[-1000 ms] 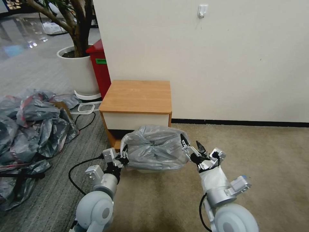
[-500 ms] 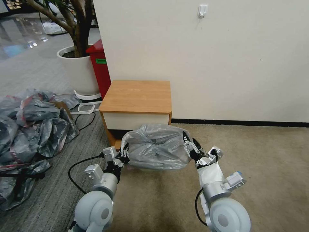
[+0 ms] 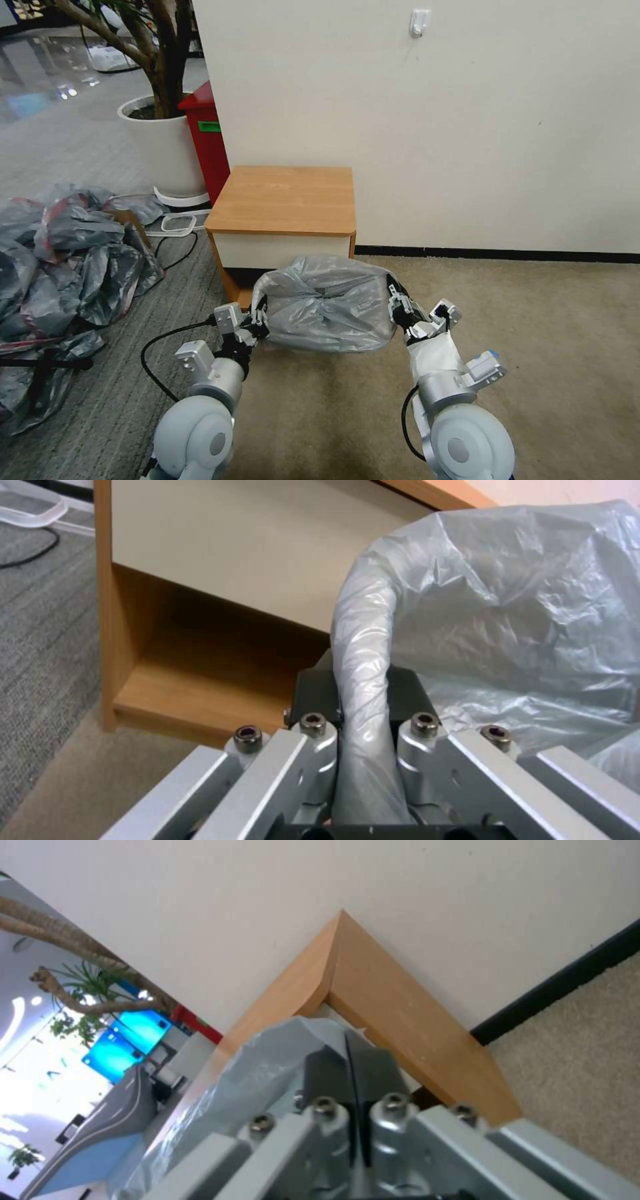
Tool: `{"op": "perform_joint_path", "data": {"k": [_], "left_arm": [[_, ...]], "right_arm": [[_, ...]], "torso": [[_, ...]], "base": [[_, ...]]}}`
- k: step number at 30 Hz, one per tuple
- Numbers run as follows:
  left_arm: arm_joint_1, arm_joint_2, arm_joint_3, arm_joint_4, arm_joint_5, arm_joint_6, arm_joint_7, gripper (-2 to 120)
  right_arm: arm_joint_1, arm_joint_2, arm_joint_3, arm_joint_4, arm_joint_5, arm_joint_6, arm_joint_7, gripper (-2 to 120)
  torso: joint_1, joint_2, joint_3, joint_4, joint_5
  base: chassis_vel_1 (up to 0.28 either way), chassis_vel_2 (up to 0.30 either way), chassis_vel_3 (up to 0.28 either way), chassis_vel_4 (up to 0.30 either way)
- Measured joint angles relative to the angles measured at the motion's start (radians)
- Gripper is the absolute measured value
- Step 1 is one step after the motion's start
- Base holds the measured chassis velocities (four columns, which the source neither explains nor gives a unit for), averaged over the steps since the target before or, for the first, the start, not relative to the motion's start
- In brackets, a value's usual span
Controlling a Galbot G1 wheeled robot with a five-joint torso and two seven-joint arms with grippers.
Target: Pick up the garbage bag from the table and place it over the trash can.
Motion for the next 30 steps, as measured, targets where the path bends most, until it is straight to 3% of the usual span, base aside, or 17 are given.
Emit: {"op": "perform_joint_path", "data": {"k": [17,30], "left_arm": [[0.015,-0.002,-0.009,-0.017,-0.003,0.0,0.028,7],[0.011,-0.009,-0.039,-0.027,-0.105,0.018,0.01,7]], "right_arm": [[0.042,-0.045,0.038,-0.029,0.013,-0.077,0.016,0],[-0.04,-0.066,0.03,-0.038,0.024,-0.068,-0.045,0]], "torso": [[0.0,0.0,0.0,0.0,0.0001],[0.0,0.0,0.0,-0.0001,-0.0001]], "base": [[0.0,0.0,0.0,0.0],[0.0,0.0,0.0,0.0]]}}
